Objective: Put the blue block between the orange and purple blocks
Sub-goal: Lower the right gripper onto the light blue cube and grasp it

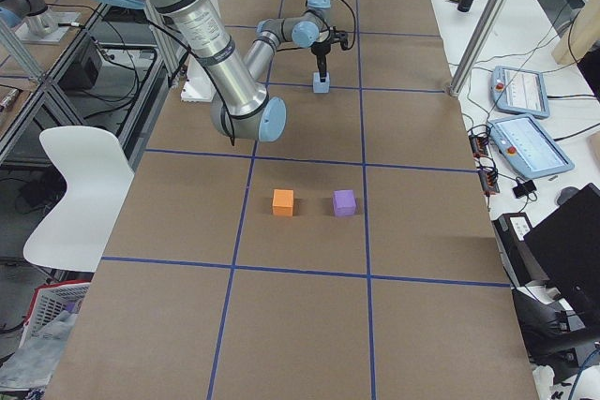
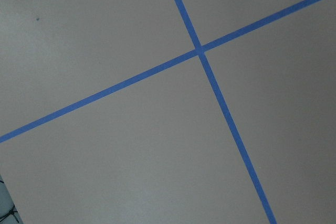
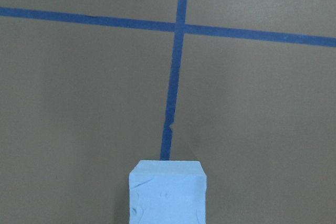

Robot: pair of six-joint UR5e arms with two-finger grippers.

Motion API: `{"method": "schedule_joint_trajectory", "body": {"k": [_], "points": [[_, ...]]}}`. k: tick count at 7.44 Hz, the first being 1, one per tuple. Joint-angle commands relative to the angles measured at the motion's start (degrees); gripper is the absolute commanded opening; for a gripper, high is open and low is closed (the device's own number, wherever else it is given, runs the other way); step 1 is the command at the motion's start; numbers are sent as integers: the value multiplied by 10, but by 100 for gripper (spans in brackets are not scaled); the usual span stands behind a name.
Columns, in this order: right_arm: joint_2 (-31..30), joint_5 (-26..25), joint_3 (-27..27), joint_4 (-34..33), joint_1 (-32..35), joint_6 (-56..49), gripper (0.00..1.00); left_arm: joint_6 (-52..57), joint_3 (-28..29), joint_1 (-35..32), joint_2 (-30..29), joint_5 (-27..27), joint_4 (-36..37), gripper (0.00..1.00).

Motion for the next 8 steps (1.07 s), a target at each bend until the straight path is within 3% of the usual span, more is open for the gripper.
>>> {"method": "schedule_joint_trajectory", "body": {"k": [1, 3, 4, 5, 8], "points": [[2, -14, -52, 57, -16, 7, 100, -2, -9, -1, 11, -19, 0, 100], [2, -21, -81, 88, -18, 8, 99, -2, -12, -1, 19, -20, -1, 100], [3, -18, -79, 87, -18, 3, 43, -2, -12, -1, 19, -19, -1, 100], [2, -19, -78, 87, -19, -3, 0, -3, -12, -1, 19, -19, -1, 100], [-23, -14, -37, 83, 1, -4, 0, -6, -12, -1, 39, -19, -2, 100]]}}
